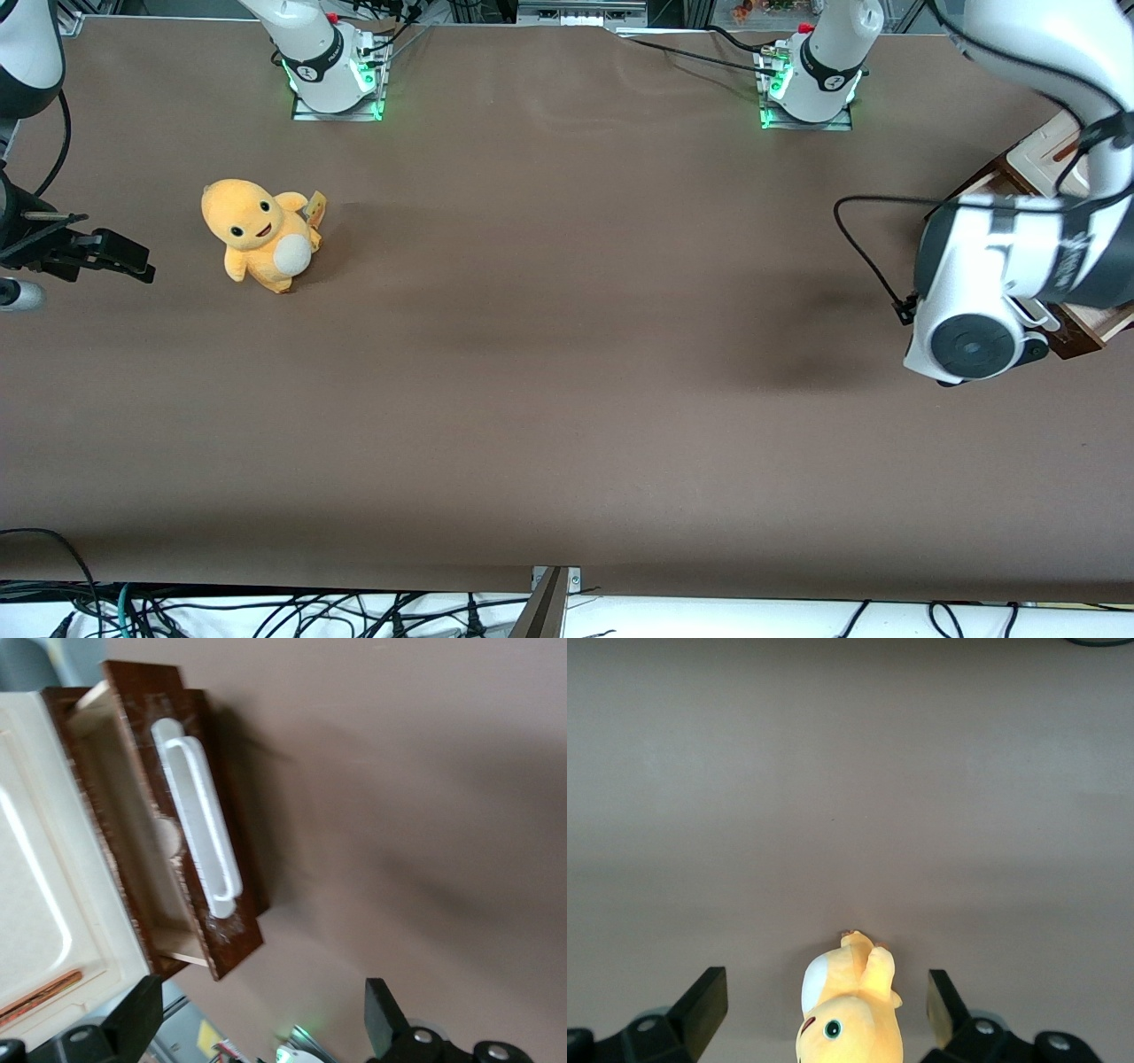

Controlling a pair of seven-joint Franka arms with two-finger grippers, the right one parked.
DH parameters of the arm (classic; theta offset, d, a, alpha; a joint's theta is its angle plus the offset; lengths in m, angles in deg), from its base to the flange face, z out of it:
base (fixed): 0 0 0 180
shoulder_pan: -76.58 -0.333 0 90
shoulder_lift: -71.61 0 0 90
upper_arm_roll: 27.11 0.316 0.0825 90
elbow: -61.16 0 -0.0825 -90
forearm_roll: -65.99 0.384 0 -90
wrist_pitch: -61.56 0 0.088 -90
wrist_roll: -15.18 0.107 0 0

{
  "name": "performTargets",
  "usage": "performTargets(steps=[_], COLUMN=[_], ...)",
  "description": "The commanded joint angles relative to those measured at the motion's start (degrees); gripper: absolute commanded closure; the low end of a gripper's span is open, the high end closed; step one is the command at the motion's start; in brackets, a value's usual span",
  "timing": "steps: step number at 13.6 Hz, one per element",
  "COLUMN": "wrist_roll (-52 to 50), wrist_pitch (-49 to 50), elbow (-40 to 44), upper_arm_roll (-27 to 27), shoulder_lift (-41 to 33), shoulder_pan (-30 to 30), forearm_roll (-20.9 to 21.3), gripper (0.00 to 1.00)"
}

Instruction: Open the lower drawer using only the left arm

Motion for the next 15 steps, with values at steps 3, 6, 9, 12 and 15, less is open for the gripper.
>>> performTargets(steps=[3, 6, 9, 12, 15], wrist_roll=[16.4, 19.7, 20.6, 27.7, 28.9], wrist_pitch=[0.8, 0.2, -14.6, -25.3, -25.1], elbow=[2.6, 1.0, -11.8, -22.1, -24.3], upper_arm_roll=[-0.1, 0.2, 0.3, 0.3, 0.3], shoulder_lift=[-6.9, -14.2, -23.3, -30.0, -32.3], shoulder_pan=[-0.7, -1.2, -1.7, -3.4, -5.7], forearm_roll=[-8.3, -15.5, -20.8, -23.5, -22.9], gripper=[0.00, 0.00, 0.00, 0.00, 0.00])
